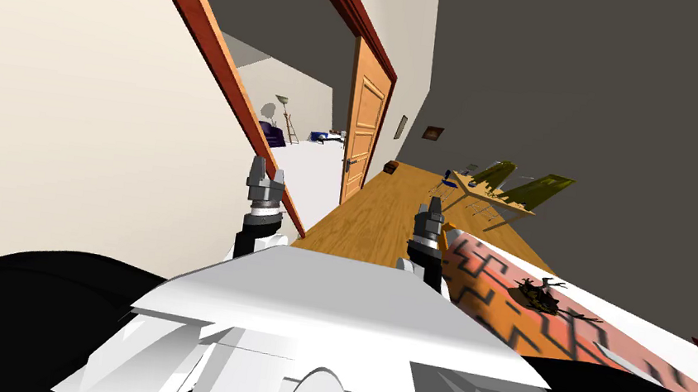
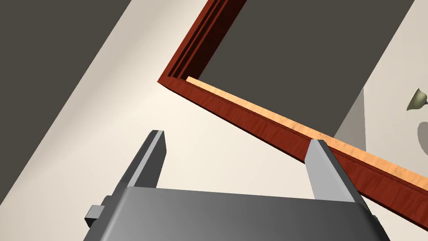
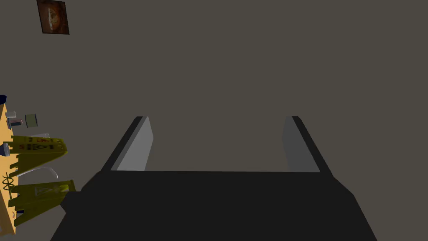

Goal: Push the door open

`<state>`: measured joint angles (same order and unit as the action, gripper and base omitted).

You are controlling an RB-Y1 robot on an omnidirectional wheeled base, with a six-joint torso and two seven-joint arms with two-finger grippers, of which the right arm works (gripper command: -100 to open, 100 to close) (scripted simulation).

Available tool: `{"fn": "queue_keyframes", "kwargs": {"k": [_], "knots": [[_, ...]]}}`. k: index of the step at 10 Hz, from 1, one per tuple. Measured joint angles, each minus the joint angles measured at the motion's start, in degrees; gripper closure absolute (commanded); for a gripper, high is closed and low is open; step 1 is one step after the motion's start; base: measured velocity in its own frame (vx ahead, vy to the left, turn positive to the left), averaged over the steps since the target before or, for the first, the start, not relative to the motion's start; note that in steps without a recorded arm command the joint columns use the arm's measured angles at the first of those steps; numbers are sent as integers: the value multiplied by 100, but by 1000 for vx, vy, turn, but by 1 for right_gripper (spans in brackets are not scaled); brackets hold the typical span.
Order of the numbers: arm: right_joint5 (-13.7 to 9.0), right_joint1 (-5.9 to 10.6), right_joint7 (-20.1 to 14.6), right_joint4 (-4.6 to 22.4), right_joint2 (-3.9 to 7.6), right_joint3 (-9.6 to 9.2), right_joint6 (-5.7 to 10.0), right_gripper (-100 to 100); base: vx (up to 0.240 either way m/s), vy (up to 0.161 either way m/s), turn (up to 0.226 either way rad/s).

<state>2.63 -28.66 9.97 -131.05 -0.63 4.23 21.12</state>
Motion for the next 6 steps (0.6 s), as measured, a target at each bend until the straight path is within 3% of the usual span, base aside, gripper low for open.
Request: {"fn": "queue_keyframes", "kwargs": {"k": [6], "knots": [[-67,298,-141,463,229,-430,8,-100,188,-32,2]]}}
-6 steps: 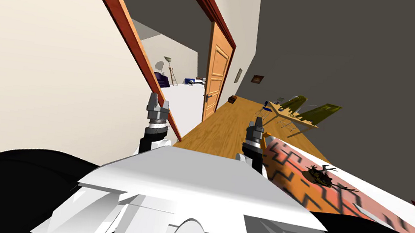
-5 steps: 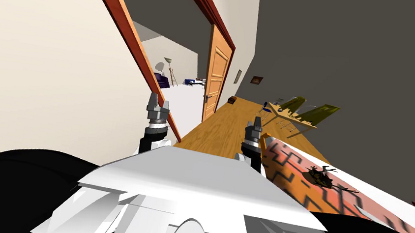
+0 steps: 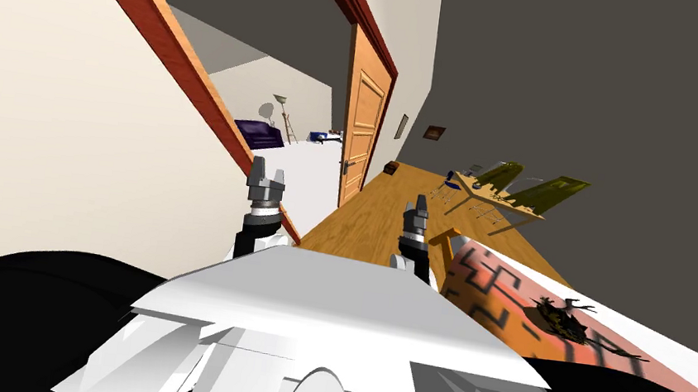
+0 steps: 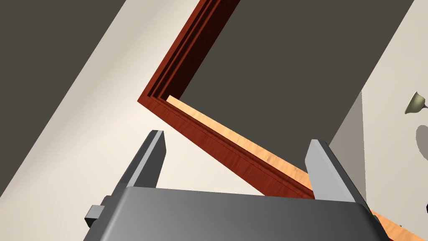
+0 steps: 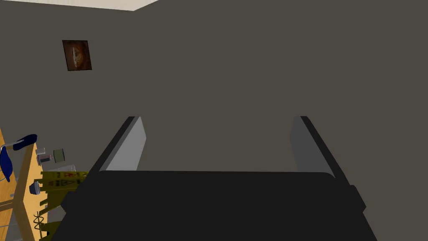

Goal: Push the door open

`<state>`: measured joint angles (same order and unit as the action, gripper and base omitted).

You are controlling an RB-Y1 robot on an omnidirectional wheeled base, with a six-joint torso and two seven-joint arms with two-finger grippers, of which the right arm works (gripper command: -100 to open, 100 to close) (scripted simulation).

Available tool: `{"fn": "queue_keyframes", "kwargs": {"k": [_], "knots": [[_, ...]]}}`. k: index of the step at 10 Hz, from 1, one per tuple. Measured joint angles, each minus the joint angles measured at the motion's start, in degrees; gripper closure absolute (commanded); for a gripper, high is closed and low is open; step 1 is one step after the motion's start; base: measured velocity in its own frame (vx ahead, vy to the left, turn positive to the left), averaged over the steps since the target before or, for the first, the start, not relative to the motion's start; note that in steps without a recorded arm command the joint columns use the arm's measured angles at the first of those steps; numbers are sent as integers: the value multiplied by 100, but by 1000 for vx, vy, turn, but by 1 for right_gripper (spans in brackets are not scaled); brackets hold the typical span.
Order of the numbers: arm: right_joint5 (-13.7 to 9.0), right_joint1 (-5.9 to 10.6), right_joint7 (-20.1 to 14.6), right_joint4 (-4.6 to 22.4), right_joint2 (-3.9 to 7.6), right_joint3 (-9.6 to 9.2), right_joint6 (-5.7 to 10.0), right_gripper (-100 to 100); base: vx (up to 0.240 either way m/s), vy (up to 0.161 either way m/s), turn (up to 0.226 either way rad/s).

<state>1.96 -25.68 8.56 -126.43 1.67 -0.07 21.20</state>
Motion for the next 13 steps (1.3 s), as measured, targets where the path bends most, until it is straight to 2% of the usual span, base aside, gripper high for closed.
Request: {"fn": "queue_keyframes", "kwargs": {"k": [2,5,6,7,8,10,12,13], "knots": [[-23,174,-49,192,64,-151,-35,-100,178,-59,3],[-61,322,-136,442,151,-433,-37,-100,173,-42,1],[-59,395,-146,530,153,-537,-48,-100,181,-31,4],[-89,484,-191,655,208,-614,-49,-100,192,-45,0],[-108,545,-234,825,239,-730,7,-100,186,-51,4],[-136,730,-297,1024,277,-976,-43,-100,190,-57,2],[-162,864,-356,1213,311,-1128,-51,-100,114,-41,0],[-156,961,-361,1375,280,-1256,-39,-100,171,-54,3]]}}
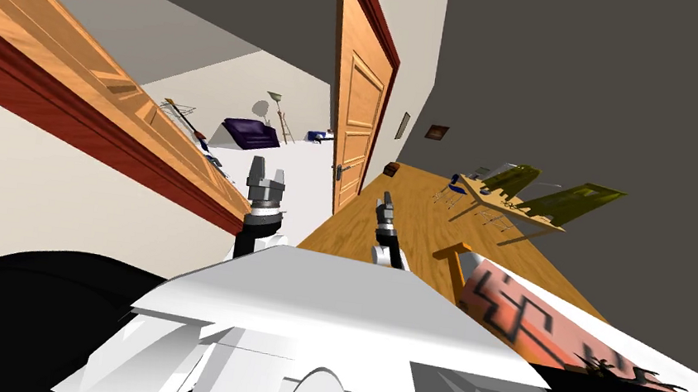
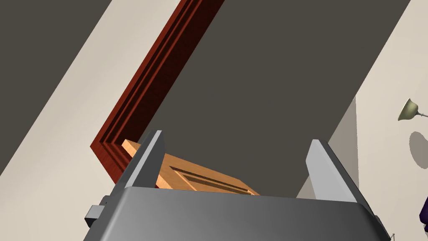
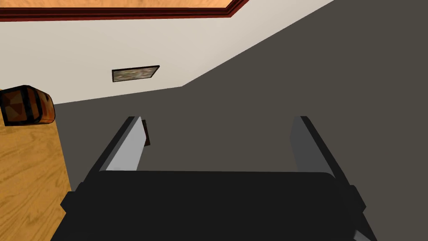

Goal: Push the door open

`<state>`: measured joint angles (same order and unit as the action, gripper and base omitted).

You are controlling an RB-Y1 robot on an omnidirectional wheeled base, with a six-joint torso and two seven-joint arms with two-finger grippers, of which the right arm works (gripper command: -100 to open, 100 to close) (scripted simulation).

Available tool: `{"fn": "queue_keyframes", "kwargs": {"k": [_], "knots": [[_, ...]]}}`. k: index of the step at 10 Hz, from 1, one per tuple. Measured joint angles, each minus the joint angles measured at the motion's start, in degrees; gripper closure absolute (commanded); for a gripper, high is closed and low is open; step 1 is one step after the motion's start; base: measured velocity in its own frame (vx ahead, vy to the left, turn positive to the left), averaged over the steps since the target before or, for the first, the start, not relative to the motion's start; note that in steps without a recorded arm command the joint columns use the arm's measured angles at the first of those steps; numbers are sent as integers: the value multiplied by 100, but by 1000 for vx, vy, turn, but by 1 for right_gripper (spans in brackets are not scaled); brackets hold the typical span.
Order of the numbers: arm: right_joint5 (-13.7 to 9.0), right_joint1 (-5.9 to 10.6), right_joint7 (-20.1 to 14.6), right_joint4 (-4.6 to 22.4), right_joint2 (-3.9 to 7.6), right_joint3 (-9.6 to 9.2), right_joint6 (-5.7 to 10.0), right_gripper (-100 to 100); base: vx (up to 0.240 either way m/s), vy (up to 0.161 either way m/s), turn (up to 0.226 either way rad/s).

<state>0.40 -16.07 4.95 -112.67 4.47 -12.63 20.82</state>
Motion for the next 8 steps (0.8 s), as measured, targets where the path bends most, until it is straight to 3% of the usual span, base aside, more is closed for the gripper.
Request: {"fn": "queue_keyframes", "kwargs": {"k": [3,8], "knots": [[-82,221,-149,321,127,-286,3,-100,149,-57,2],[-132,550,-277,752,141,-810,-72,-100,137,-37,2]]}}
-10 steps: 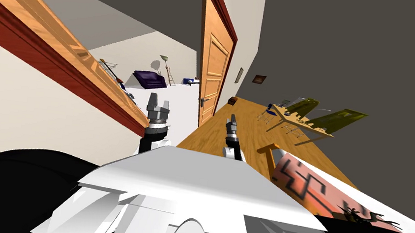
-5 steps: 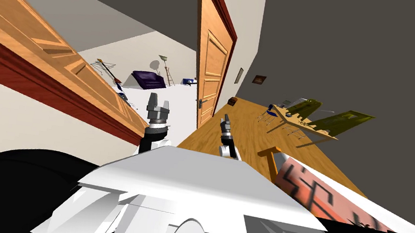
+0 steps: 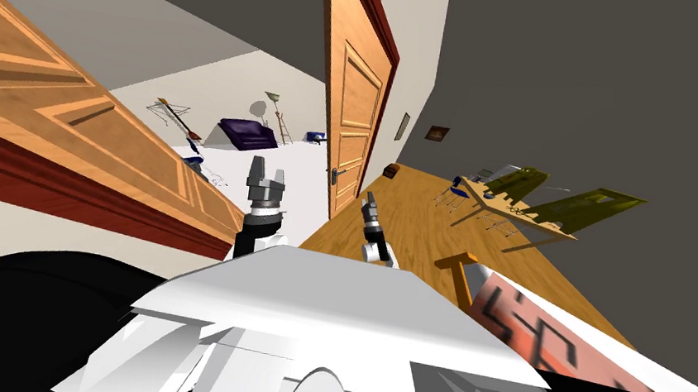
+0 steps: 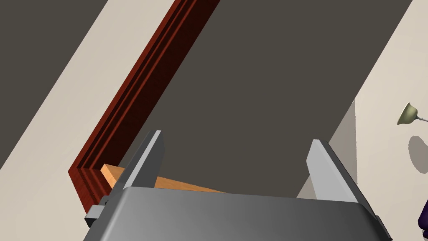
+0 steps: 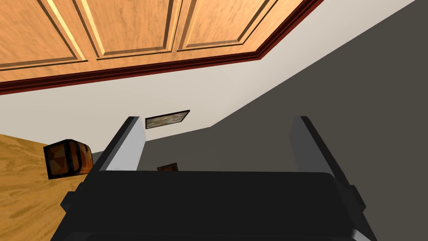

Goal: Push the door open

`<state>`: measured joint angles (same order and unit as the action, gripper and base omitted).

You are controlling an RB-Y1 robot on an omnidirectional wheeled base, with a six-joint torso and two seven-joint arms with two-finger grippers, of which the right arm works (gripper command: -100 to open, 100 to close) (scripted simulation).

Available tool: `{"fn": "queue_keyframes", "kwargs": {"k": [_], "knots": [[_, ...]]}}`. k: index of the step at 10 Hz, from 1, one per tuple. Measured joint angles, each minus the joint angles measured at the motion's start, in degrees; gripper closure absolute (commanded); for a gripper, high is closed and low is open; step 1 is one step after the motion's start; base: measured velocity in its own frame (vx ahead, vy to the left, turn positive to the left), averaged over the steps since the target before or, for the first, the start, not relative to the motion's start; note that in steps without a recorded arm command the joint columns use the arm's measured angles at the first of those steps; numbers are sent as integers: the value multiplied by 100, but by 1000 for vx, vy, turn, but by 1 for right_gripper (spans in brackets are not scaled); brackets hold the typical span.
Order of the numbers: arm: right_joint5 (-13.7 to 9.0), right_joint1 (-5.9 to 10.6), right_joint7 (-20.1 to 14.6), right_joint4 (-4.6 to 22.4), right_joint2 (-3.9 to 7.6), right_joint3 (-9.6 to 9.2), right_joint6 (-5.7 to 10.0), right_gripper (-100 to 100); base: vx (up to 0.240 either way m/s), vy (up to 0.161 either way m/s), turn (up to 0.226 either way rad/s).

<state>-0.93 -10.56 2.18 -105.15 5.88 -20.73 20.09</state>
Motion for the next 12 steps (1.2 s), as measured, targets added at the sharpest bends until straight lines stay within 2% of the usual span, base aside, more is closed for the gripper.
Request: {"fn": "queue_keyframes", "kwargs": {"k": [2,3,5,10,12], "knots": [[-26,138,-52,242,9,-141,31,-100,117,-31,0],[-20,183,-57,335,-27,-257,39,-100,142,-35,1],[-76,421,-153,597,14,-428,5,-100,154,-60,3],[-146,823,-315,1199,-7,-989,-8,-100,144,-53,2],[-179,922,-387,1364,34,-1215,-6,-100,144,-53,2]]}}
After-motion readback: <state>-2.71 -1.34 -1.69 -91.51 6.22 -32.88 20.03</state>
